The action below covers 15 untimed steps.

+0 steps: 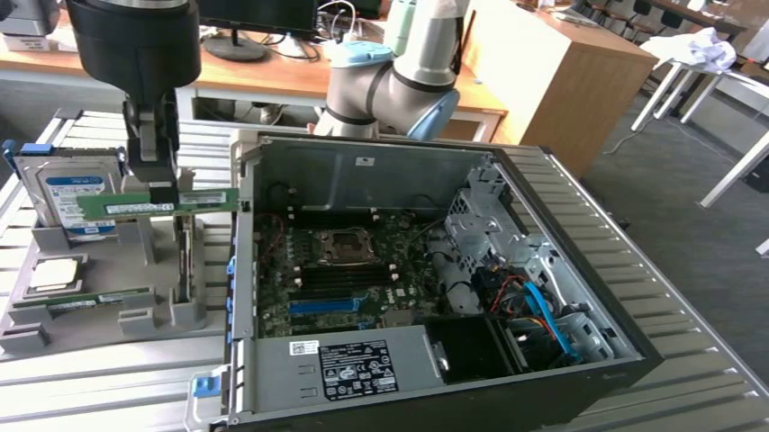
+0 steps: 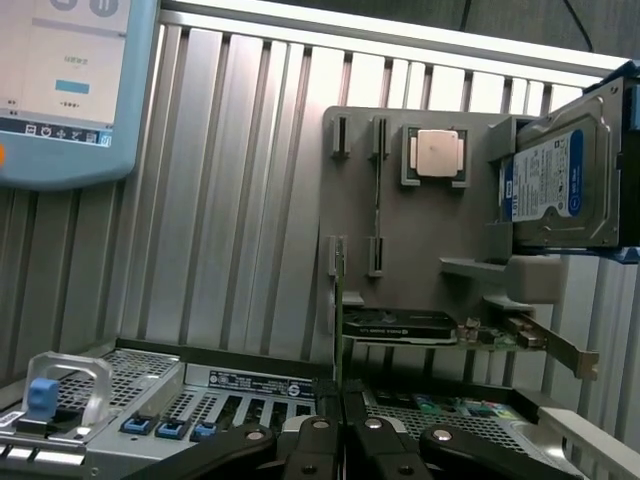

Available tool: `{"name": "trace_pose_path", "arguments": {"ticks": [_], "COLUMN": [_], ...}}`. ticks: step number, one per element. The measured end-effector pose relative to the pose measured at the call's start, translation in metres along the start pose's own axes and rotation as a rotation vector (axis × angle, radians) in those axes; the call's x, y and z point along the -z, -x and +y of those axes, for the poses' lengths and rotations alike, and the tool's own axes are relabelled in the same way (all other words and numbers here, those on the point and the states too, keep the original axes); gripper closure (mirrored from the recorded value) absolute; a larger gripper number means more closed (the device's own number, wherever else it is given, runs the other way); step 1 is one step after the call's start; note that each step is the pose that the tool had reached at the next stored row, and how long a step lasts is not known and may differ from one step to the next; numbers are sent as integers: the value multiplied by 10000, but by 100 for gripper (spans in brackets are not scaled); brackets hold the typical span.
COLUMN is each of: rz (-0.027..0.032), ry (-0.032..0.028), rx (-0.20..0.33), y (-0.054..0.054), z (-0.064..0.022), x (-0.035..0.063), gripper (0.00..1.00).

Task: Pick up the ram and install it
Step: 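Pick up the ram and move it above insertion slot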

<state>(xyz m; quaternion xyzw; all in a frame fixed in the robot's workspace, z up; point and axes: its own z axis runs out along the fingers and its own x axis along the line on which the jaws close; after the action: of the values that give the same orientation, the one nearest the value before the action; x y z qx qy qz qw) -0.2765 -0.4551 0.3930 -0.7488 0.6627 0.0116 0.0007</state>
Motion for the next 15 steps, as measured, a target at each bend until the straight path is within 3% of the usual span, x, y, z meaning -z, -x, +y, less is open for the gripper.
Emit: {"name": "trace_pose_path", "arguments": {"ticks": [15], "rz": [0], "ry": [0], "rx": [0], "y": [-27], "z": [-220], "x": [4], "gripper": [88]}}
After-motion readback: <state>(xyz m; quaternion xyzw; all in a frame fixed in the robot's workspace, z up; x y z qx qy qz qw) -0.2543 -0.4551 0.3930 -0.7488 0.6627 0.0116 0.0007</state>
